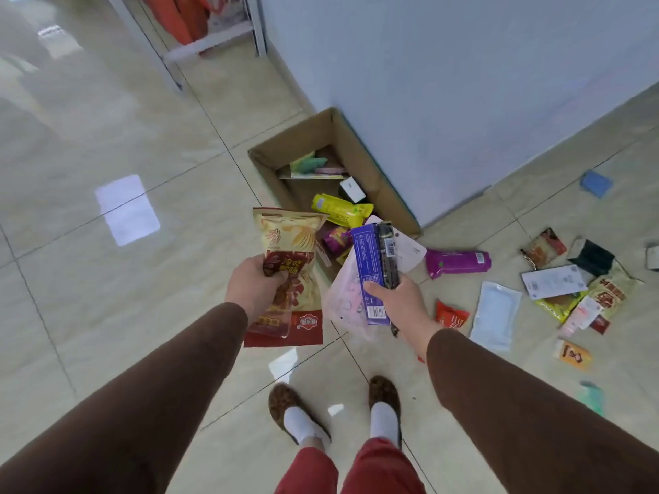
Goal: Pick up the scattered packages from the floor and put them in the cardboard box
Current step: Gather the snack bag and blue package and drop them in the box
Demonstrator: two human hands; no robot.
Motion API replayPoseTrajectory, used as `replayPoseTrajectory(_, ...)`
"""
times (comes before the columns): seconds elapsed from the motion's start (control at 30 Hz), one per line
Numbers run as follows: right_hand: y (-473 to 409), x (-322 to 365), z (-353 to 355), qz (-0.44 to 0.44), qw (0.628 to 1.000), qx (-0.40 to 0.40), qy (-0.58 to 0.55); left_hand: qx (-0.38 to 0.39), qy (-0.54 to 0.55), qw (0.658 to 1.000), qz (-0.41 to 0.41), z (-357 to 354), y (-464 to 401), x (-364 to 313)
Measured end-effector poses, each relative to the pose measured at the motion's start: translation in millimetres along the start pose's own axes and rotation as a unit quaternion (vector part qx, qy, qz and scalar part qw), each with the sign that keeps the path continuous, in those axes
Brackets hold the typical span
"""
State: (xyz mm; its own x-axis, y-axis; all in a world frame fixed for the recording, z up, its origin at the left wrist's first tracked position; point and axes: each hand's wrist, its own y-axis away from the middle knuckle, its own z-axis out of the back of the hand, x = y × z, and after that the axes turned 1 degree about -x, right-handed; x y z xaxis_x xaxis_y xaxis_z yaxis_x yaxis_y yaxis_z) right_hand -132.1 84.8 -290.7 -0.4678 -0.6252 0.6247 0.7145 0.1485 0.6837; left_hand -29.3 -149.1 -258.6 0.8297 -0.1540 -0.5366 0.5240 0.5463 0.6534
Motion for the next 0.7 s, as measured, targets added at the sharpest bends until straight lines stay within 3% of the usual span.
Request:
replayPoseTrajectory(0.47, -101.4, 64.3, -55.1, -0.083, 0.989, -0.081, -0.094, 0.069, -0.15, 0.98, -0.107, 37.0, -182.2, -94.8)
replayPoseTrajectory(0.7, -143.1, 87.6, -79.6, -0.098, 0.982, -0.121, -0.106, 0.106, -0.244, 0.948, -0.173, 31.2, -256.2, -128.4)
